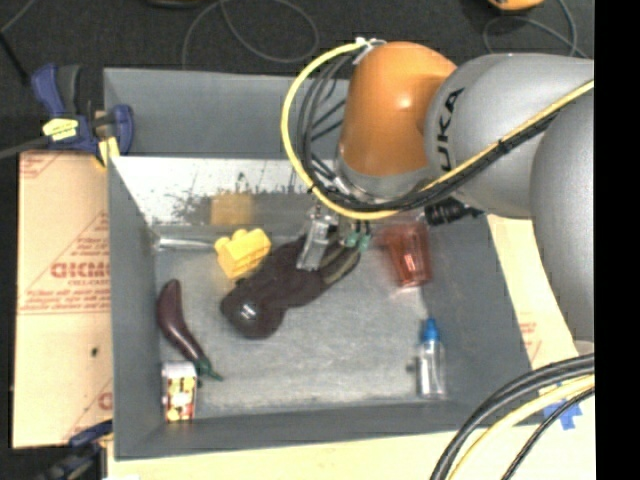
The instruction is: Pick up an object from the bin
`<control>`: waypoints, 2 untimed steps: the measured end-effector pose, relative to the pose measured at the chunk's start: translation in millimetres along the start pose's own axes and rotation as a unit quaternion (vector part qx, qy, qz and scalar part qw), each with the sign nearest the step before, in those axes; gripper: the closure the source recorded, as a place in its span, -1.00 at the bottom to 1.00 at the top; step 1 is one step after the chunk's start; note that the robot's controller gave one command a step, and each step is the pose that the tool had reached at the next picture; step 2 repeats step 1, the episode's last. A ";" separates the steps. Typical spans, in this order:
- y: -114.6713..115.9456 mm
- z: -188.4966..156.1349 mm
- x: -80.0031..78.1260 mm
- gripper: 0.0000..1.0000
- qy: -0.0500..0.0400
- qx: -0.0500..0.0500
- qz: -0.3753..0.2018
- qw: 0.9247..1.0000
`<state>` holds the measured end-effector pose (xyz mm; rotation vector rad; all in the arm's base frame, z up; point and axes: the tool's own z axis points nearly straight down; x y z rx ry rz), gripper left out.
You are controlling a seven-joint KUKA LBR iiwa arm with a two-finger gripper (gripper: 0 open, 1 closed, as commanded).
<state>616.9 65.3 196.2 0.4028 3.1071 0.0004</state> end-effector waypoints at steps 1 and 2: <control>3.3 -64.2 -8.7 1.00 -0.004 -0.002 -0.006 1.000; 3.3 -64.2 -8.7 1.00 -0.004 -0.002 -0.006 1.000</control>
Offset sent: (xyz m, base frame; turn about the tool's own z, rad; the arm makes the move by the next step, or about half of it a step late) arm 0.0015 -0.0331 -0.1262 0.1825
